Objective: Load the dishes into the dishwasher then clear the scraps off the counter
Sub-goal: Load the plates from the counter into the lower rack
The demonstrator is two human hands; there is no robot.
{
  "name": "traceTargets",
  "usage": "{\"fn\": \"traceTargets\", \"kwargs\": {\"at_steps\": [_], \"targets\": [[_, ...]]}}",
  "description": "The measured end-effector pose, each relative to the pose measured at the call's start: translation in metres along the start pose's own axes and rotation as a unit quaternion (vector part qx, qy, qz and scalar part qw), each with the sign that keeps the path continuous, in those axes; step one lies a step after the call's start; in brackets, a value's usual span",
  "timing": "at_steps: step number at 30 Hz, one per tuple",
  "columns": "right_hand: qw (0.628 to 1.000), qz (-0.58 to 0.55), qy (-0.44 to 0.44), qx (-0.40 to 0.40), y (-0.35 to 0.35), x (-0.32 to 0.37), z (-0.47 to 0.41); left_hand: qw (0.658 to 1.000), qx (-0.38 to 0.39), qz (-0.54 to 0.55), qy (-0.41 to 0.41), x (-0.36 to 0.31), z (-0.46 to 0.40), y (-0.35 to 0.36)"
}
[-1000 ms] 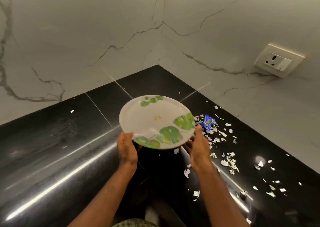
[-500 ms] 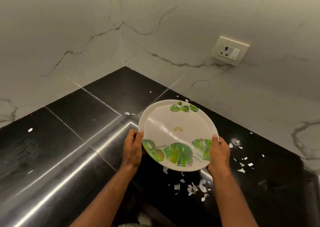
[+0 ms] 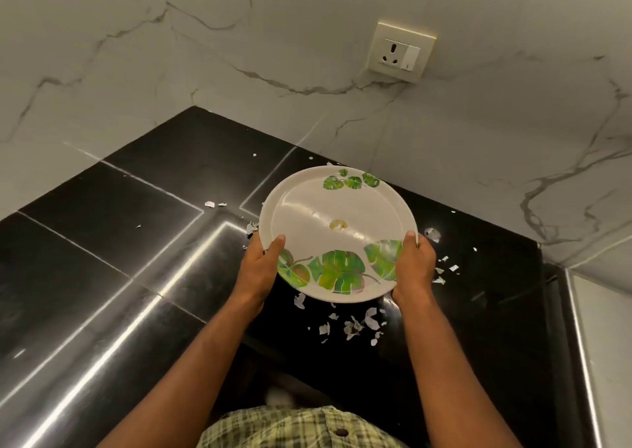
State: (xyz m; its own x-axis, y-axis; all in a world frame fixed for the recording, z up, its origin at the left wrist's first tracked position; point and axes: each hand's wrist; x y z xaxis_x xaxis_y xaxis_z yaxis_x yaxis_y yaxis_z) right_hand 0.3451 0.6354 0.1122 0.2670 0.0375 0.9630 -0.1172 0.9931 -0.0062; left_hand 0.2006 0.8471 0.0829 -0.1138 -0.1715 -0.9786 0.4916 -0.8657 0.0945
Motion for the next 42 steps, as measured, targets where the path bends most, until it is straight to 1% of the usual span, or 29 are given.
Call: {"fn": "traceTargets", "kwargs": {"at_steps": [3, 7, 13, 15, 17, 26, 42], "targets": [[1.0, 0.0, 0.0, -0.008, -0.012, -0.008, 0.003, 0.998, 0.007, -0.064, -0.013, 0.004, 0.002, 0.008], [0.998, 0.046, 0.008, -0.052, -0.035, -0.028, 0.011, 0.988, 0.003, -0.156, -0.018, 0.012, 0.004, 0.027], [0.989, 0.089, 0.036, -0.114, -0.07, -0.058, 0.022, 0.972, 0.071, -0.223, -0.029, 0.032, 0.006, 0.051], [0.986, 0.096, 0.048, -0.127, -0.077, -0.07, 0.028, 0.967, 0.097, -0.232, -0.036, 0.041, 0.006, 0.054], [0.984, 0.105, 0.058, -0.133, -0.081, -0.08, 0.033, 0.963, 0.104, -0.246, -0.043, 0.049, 0.007, 0.055], [0.982, 0.146, 0.028, -0.117, -0.086, -0.094, 0.032, 0.954, 0.07, -0.29, -0.026, 0.054, 0.015, 0.056], [0.981, 0.161, 0.007, -0.111, -0.084, -0.093, 0.036, 0.955, 0.065, -0.289, -0.019, 0.06, 0.016, 0.057]]}}
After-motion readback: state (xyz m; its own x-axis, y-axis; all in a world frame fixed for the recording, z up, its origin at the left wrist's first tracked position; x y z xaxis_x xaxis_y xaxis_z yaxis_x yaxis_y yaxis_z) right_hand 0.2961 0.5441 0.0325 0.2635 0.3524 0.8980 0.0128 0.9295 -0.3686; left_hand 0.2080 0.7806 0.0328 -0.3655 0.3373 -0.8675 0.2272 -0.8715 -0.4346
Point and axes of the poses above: each hand's wrist, its own z-axis away from the middle knuckle, its own y-axis out of the palm, x = y × z, and after that the axes turned 14 degrees about x, right-handed
